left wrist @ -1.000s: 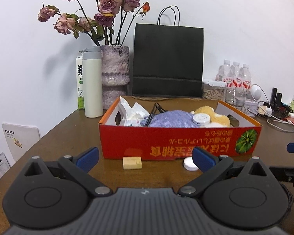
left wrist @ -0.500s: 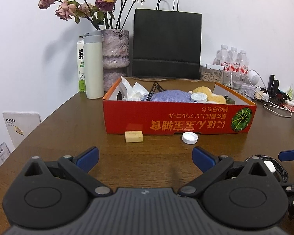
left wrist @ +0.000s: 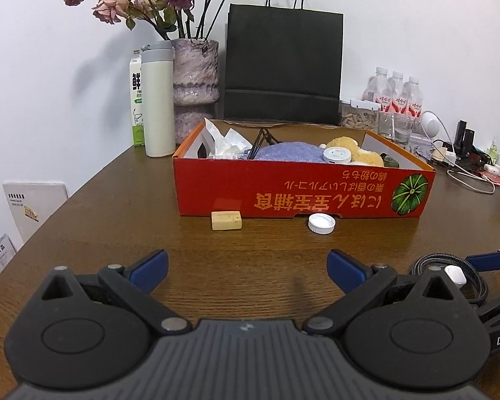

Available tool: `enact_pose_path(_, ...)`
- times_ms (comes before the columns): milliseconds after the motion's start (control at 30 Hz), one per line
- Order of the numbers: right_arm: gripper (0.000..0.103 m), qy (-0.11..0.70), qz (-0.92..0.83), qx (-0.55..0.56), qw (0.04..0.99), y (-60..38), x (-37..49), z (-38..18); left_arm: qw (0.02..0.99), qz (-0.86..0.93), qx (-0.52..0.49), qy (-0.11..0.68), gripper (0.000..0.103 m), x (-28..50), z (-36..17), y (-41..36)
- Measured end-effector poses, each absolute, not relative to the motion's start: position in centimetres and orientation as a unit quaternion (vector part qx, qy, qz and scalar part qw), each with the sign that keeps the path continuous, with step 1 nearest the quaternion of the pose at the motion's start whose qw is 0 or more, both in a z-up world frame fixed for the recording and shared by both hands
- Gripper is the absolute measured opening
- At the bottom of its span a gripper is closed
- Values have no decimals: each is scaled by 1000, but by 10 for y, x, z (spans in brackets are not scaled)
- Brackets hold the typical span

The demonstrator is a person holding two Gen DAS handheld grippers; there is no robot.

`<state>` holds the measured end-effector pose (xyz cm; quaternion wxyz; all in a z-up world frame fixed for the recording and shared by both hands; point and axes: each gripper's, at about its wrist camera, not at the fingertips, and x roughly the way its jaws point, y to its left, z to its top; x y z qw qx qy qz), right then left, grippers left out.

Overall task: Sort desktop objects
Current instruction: 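Grasp the black braided cable with pink strap using the right tool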

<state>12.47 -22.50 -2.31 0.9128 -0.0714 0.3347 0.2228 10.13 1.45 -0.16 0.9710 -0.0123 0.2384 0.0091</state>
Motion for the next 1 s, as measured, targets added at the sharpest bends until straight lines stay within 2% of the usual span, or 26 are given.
enact_pose_path(600, 103, 334, 227, -70, 912, -221, 124, -23, 970, 7, -12, 241, 103, 100, -2, 14)
enact_pose_path(667, 101, 332, 219, -68, 915, -221, 123, -22, 970, 8, -12, 242, 103, 100, -2, 14)
enact_pose_path(700, 96, 329, 217, -66, 917, -220, 122, -22, 970, 9, -12, 242, 103, 100, -3, 14)
enact_pose_path(1000, 92, 314, 217, -66, 922, -221, 118, -19, 970, 18, -13, 241, 103, 99, -3, 15)
